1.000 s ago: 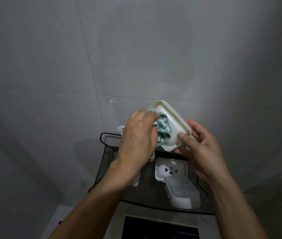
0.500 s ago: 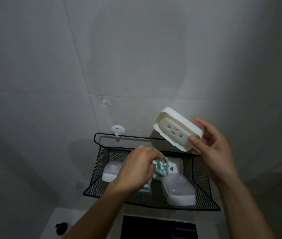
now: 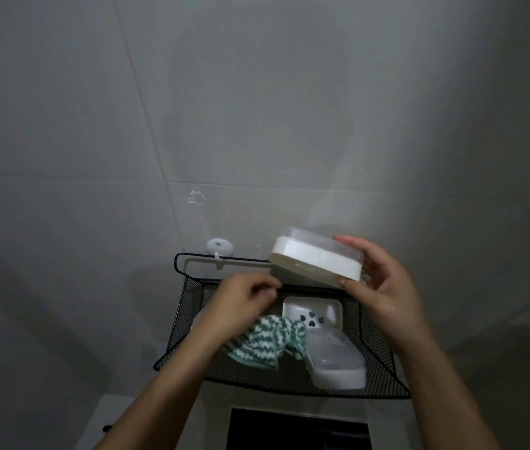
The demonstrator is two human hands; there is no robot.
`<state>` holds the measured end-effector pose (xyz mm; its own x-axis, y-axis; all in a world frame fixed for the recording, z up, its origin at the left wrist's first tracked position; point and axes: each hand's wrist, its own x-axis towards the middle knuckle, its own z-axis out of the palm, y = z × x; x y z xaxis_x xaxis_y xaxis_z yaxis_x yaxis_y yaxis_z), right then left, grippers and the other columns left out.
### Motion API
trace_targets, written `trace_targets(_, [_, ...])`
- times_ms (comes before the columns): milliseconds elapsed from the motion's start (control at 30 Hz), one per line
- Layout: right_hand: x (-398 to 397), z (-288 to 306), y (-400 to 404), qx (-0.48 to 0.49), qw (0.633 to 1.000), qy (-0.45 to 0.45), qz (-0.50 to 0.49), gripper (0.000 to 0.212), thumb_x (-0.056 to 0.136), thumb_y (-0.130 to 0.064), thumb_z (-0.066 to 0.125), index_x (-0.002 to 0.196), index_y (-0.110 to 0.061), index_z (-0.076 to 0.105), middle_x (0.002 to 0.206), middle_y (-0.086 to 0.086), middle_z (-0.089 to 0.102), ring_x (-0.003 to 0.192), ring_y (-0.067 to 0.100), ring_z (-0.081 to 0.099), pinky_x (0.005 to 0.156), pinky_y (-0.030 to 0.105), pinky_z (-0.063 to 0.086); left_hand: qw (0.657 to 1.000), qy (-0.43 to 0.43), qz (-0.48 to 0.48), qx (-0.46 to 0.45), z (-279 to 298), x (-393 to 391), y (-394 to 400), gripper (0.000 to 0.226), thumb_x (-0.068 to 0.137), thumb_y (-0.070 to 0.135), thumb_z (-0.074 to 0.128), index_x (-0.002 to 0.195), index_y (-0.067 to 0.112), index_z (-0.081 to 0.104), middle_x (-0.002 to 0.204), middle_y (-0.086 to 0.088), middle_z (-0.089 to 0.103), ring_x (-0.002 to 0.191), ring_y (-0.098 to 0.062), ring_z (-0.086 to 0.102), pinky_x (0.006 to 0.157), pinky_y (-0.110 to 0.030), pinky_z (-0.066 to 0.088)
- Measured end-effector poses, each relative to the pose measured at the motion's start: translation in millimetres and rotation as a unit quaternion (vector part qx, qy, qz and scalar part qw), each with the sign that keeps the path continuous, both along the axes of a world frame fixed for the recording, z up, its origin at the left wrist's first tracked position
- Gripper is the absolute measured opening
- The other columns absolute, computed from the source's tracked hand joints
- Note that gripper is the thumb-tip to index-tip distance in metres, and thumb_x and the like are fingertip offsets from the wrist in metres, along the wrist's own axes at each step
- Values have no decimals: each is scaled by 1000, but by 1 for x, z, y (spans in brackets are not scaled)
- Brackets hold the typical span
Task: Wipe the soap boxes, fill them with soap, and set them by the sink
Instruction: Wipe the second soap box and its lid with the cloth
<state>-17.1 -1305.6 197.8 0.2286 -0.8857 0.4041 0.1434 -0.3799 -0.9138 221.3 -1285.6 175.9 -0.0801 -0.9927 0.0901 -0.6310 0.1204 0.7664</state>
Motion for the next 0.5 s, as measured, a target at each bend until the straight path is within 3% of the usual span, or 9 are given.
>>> trace_targets(67, [0, 1, 1, -4, 1000, 9, 11, 55, 76, 5, 68, 119, -29, 70, 123, 0, 70, 113, 16, 66, 90, 21, 52, 985, 155, 75, -14, 16, 2, -1, 18, 98, 28, 57, 110, 28, 72, 100, 13, 73, 96, -4, 67, 84, -23, 51])
trace_targets(167, [2, 3, 3, -10, 999, 23, 24, 54, 77, 0, 69, 119, -33, 70, 125, 1, 68, 116, 20, 65, 92, 25, 54, 938, 341, 50, 33, 34, 2, 1, 37, 93, 48, 57, 124, 29, 65, 115, 3, 71, 109, -18, 67, 93, -35, 55])
trace_targets(267, [5, 4, 5, -15, 999, 33, 36, 52, 78, -3, 70, 122, -31, 68, 128, 2, 66, 119, 22, 64, 94, 30, 54, 933, 355, -16, 58, 43, 3, 6, 44, 81, 50, 70, 124, 38, 65, 120, 7, 68, 114, -13, 64, 92, -29, 54])
trace_targets(333, [6, 6, 6, -23, 998, 51, 40, 55, 79, -3, 71, 127, -30, 65, 134, 0, 63, 122, 22, 61, 98, 33, 52, 931, 360, -30, 45, 45, 2, 8, 41, 79, 40, 72, 119, 32, 69, 117, 5, 69, 113, -14, 63, 90, -25, 50])
trace_targets(400, [3, 5, 5, -11, 996, 64, 56, 69, 78, -5, 74, 140, -29, 55, 142, -5, 57, 129, 16, 57, 102, 30, 50, 920, 390, -32, 14, 47, 1, 11, 38, 79, 27, 72, 117, 25, 70, 113, 7, 70, 108, -10, 65, 85, -21, 50])
trace_targets(500, [1, 5, 6, 90, 994, 33, 56, 90, 71, -22, 83, 150, -28, 41, 147, -6, 54, 131, 12, 56, 103, 29, 50, 913, 405, -45, -29, 50, 4, 13, 45, 75, 23, 76, 120, 21, 67, 120, -1, 69, 108, -20, 68, 81, -23, 52])
